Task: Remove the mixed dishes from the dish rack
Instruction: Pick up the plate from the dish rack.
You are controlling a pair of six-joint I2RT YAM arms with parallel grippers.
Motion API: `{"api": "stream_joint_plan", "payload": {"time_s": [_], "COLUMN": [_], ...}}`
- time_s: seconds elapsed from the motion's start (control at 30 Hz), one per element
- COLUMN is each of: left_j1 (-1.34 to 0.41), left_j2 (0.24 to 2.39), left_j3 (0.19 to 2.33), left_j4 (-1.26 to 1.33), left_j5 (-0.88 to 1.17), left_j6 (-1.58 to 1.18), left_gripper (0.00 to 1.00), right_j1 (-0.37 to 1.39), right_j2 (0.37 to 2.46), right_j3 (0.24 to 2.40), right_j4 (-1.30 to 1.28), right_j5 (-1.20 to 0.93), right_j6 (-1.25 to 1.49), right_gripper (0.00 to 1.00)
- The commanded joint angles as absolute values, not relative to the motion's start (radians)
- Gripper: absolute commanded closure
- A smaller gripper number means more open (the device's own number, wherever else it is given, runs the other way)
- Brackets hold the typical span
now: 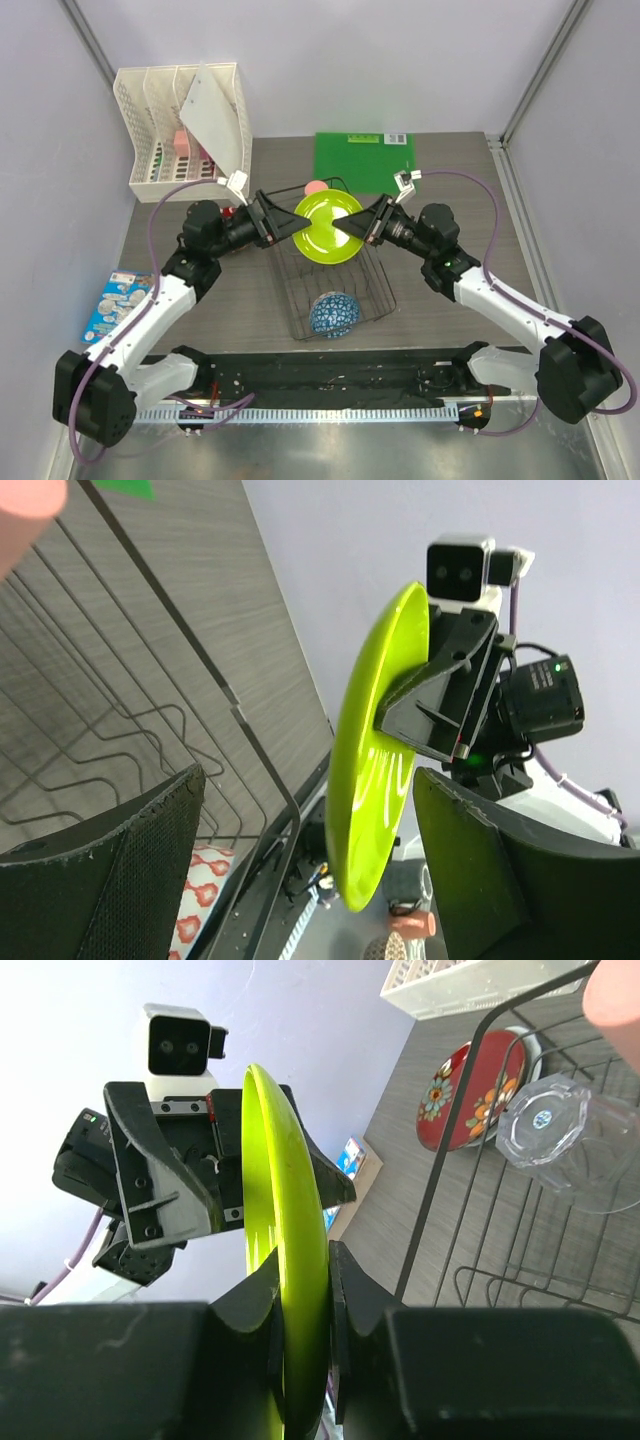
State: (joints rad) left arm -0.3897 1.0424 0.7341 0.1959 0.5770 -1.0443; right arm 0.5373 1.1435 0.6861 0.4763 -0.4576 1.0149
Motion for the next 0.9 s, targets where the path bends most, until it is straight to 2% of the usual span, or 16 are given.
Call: {"api": "stream_joint_plan", "payload": {"time_s": [0.0, 0.1, 0.2, 0.23, 0.3, 0.33, 0.5, 0.53, 0.6, 0.7, 0.87], "left_j1": [-0.443, -0.472, -0.486, -0.486, -0.486, -0.486, -0.486, -0.486, -0.485, -0.466, -0.303], "left_j2": [1.063, 1.089, 1.104, 1.104, 1.103, 1.1, 1.078, 1.071, 1.037, 0.979, 0.939], "left_j3": [0.746, 0.744, 0.742, 0.741, 0.745, 0.752, 0.776, 0.778, 0.778, 0.804, 0.833], "left_j4": [0.278, 0.29, 0.298, 0.299, 0.287, 0.275, 0.169, 0.161, 0.129, 0.04, -0.104], "left_j5": [0.588, 0.592, 0.598, 0.598, 0.597, 0.585, 0.532, 0.519, 0.457, 0.37, 0.298], "left_j6": [-1.04, -1.037, -1.035, -1.029, -1.022, -1.003, -0.957, -0.953, -0.934, -0.894, -0.916], "left_gripper": [0.17, 0.25, 0.46, 0.59, 0.73, 0.84, 1.0, 1.0, 1.0, 1.0, 1.0], "right_j1": [0.561, 0.571, 0.572, 0.572, 0.574, 0.574, 0.572, 0.574, 0.574, 0.574, 0.574], "right_j2": [1.166, 1.181, 1.186, 1.186, 1.172, 1.167, 1.129, 1.123, 1.088, 1.028, 0.894], "right_j3": [0.752, 0.758, 0.762, 0.761, 0.753, 0.75, 0.75, 0.756, 0.788, 0.828, 0.85], "right_j4": [0.548, 0.574, 0.581, 0.58, 0.56, 0.552, 0.46, 0.434, 0.297, 0.088, -0.095], "right_j5": [-0.485, -0.502, -0.523, -0.529, -0.522, -0.52, -0.499, -0.48, -0.419, -0.237, -0.017], "right_j6": [1.005, 1.012, 1.008, 1.005, 0.994, 0.983, 0.934, 0.896, 0.85, 0.737, 0.615], "right_gripper": [0.99, 0.99, 0.99, 0.99, 0.99, 0.99, 0.96, 0.66, 0.28, 0.12, 0.1]}}
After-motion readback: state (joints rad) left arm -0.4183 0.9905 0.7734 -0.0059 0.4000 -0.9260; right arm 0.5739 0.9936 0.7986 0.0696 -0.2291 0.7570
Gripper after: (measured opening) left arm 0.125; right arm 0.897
